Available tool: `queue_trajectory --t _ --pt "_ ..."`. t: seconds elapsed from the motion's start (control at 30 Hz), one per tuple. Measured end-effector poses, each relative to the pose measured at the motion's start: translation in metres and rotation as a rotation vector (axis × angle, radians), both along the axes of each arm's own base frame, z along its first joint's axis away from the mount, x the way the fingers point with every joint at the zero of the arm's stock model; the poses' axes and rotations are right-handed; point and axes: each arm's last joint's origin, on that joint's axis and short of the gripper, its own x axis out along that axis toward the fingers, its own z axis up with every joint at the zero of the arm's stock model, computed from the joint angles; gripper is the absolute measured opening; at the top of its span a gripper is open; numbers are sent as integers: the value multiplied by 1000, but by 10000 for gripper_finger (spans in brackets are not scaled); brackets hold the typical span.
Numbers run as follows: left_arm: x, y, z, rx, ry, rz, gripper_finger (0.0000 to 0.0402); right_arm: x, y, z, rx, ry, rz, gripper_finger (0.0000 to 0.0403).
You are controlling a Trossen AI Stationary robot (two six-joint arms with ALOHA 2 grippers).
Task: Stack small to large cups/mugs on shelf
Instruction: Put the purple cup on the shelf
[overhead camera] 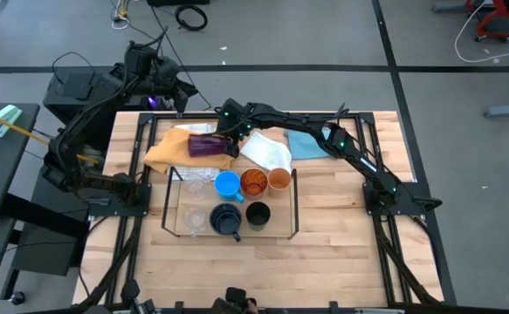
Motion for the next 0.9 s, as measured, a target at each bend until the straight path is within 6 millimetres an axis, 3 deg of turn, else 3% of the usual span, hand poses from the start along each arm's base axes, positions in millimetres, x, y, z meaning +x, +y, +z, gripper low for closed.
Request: queue_trajectory --t 0.5,0.73,0.83,0.9 --pt "0 0 0 0 0 0 107 3 -1 2 -24 -35 -4 192" --pt "0 0 0 0 1 0 107 2 0 3 11 -34 13 103" --pt "0 0 0 0 1 0 107 0 1 6 30 -33 33 93" --pt "0 0 0 0 1 0 107 0 2 9 50 -45 39 110"
